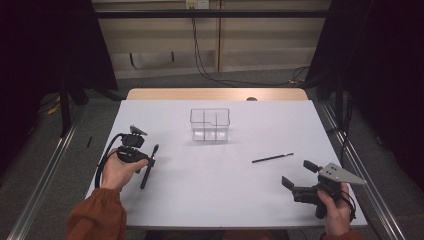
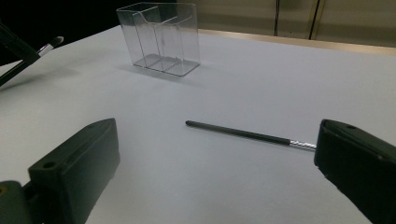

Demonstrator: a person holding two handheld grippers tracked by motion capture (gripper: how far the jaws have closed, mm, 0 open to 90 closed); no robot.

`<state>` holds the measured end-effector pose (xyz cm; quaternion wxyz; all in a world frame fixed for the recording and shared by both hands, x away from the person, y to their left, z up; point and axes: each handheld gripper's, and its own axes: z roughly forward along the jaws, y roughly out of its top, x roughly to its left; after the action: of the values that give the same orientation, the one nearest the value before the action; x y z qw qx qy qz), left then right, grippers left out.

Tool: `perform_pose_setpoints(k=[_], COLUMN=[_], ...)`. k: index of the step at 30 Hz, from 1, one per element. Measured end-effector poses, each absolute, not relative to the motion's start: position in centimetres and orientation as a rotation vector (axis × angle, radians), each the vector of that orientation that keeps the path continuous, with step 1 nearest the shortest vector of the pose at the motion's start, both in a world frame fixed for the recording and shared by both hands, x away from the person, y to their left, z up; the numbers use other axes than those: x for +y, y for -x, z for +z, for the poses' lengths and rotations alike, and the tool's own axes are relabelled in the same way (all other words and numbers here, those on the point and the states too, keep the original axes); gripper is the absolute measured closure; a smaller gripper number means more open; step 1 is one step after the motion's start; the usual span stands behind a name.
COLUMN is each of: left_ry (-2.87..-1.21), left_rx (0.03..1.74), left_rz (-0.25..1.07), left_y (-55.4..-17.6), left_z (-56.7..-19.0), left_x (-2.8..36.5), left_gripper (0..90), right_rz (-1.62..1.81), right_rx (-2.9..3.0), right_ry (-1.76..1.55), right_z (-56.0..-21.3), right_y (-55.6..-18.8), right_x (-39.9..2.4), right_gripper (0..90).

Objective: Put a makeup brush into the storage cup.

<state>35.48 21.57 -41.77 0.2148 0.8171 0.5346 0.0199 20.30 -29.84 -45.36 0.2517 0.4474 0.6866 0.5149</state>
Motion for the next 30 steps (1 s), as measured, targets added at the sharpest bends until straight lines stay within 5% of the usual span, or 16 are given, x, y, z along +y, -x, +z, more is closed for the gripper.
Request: perform_pose_setpoints(k=[30], left_ry=[-1.944], left_rx=[1.211], left_rz=[0.312], left_y=[-32.7], left_z=[-40.6], left_x=[23.4], left_gripper=[78.0], right_rz=[1.406], right_rx=[1.860], right_ry=[-1.220], right_z=[-45.4], right_y=[-20.3], right_x=[-29.8], right_gripper=[0.0])
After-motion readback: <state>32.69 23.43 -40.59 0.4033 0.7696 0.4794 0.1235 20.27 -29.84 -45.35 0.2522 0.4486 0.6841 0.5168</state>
